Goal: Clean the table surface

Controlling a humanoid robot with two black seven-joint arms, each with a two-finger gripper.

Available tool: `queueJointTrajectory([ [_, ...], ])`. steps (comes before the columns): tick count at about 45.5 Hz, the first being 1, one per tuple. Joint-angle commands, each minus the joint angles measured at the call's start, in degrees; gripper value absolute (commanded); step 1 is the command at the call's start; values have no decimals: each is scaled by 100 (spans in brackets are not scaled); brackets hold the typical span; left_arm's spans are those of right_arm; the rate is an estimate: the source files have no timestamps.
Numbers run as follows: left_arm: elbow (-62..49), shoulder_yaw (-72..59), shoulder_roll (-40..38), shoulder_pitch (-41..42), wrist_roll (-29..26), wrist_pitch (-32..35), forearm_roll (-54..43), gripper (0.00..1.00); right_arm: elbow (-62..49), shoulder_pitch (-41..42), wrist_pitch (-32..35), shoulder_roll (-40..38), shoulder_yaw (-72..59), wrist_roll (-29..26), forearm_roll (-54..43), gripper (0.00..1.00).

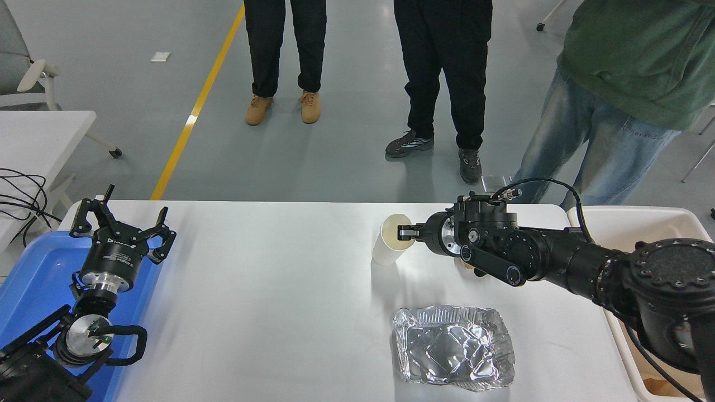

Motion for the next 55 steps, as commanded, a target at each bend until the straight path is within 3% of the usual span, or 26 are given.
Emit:
queueJointTrajectory([
  [1, 3, 0, 0, 0, 0, 0, 0, 99, 578, 476, 216, -435, 44, 123, 13, 0],
  [30, 3, 0, 0, 0, 0, 0, 0, 99, 3628, 1645, 506, -3229, 202, 123, 163, 0],
  [47, -6, 0, 0, 0, 0, 0, 0, 99, 3883, 1602, 805, -4864, 870, 588, 207, 0],
  [55, 3, 0, 0, 0, 0, 0, 0, 99, 3883, 1417, 841, -5743, 1117, 782, 874, 0],
])
